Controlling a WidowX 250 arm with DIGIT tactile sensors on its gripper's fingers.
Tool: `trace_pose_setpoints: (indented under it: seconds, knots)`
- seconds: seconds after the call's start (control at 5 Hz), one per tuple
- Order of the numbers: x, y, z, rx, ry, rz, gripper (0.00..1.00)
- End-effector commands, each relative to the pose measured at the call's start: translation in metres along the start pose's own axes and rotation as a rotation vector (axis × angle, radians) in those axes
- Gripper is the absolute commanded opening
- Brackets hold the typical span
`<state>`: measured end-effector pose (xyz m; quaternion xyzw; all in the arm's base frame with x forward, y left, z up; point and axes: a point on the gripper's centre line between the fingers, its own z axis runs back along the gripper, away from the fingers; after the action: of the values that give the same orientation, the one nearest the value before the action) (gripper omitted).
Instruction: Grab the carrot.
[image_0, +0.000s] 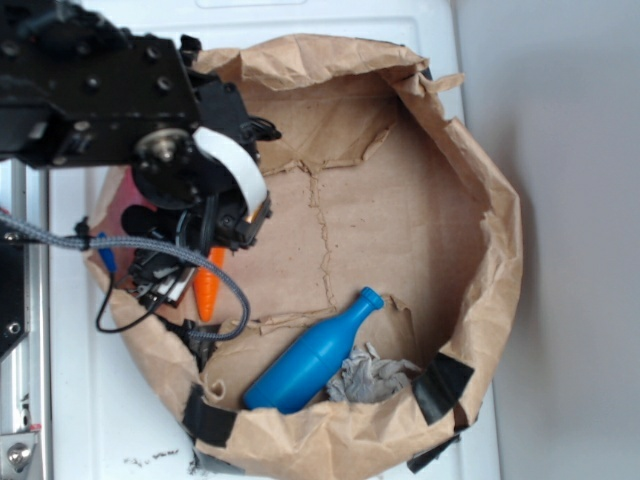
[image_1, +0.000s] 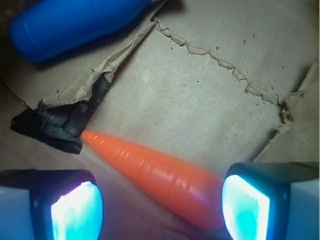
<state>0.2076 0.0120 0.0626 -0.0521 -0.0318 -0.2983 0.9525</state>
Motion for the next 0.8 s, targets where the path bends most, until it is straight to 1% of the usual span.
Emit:
trace_pose_setpoints:
  seconds: [0.0,0.2,0.4,0.6]
  knots:
    - [0.014,0.016,-0.006,0.096,-0.083,-0.252,1.0]
    - [0.015,0.014,-0.008,0.075,-0.077,-0.303,1.0]
    - [0.016,0.015,-0.018,0.065,-0.062,-0.315,1.0]
    - [0.019,0.018,-0.039,0.105,-0.032,-0.325,1.0]
